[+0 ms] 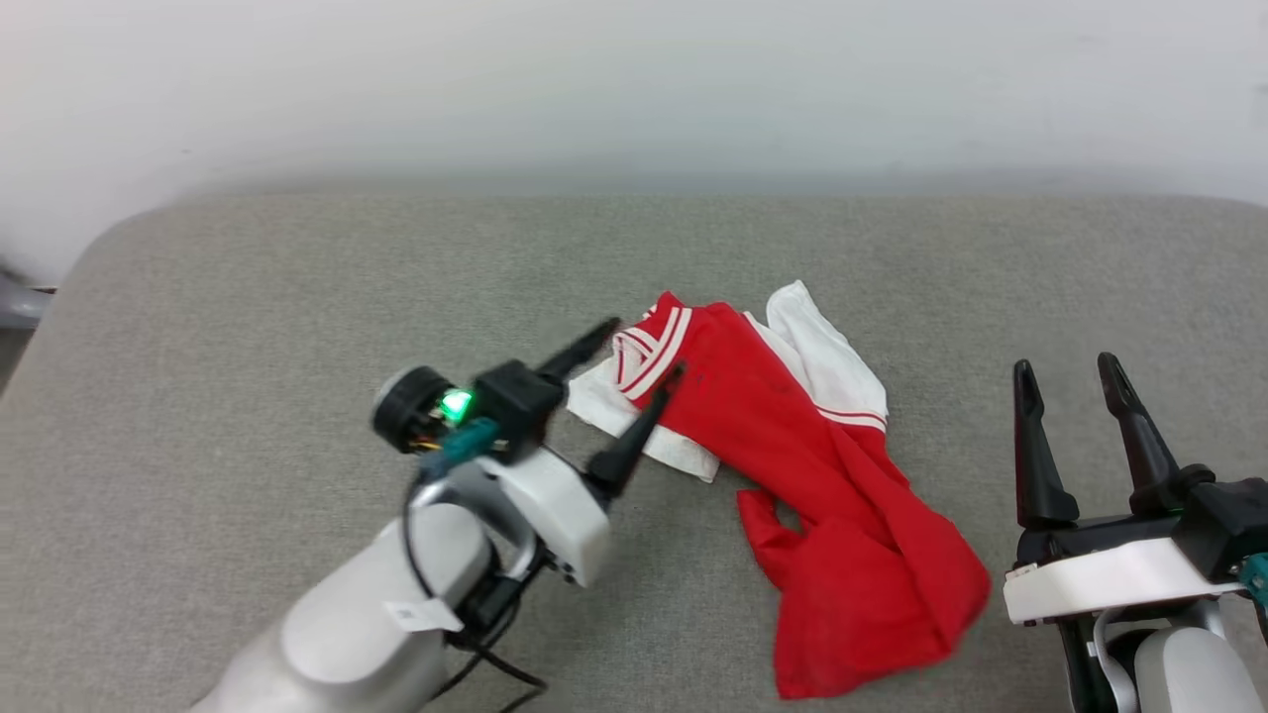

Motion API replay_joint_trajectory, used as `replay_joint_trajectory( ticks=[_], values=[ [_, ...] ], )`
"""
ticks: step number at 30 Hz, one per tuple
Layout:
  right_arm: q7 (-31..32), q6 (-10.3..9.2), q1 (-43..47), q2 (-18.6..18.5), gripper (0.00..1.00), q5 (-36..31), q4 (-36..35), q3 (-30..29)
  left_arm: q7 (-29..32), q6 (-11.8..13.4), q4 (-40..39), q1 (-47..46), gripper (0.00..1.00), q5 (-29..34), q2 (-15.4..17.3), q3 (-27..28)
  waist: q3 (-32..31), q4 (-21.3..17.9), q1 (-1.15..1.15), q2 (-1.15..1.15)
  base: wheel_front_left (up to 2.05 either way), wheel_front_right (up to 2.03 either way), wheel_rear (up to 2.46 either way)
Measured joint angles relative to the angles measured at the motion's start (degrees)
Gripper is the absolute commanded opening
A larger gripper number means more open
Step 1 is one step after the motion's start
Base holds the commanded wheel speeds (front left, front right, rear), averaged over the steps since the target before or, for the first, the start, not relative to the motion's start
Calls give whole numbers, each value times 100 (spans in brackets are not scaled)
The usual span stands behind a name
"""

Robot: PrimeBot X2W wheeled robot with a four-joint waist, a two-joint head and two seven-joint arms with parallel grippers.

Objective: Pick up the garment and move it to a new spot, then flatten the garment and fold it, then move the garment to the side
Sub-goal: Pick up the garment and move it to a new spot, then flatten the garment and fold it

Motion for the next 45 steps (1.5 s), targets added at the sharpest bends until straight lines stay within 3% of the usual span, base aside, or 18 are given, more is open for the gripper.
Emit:
replay_joint_trajectory(
  ticks=[7,11,14,19,30,35,45],
  values=[
    [0,1,72,2,100,-42,-5,49,-8,558,-1010,1145,100,257,425,1685,-166,202,0,0,0,0,0],
    [0,0,164,0,100,-32,4,79,-14,621,-1489,2058,100,662,318,2409,-190,271,0,0,0,0,0],
    [0,0,215,1,100,7,22,134,-14,619,-1773,2692,100,879,-13,2960,-209,284,0,0,0,0,0],
    [0,0,245,1,100,180,123,131,-14,379,-2070,3431,100,1347,-522,3779,-218,293,0,0,0,0,0],
    [171,0,213,0,100,-38,142,74,-14,-448,-1975,3651,100,2108,-1169,4440,-74,368,0,0,0,0,0],
    [1124,0,-97,-98,100,-243,16,216,-14,-639,-1984,3533,100,2327,-1443,4575,163,451,0,0,0,0,0],
    [4612,0,-1672,-789,100,123,572,335,-14,-872,-1785,3039,100,2360,-1702,4573,883,846,1,0,0,0,0]
  ],
)
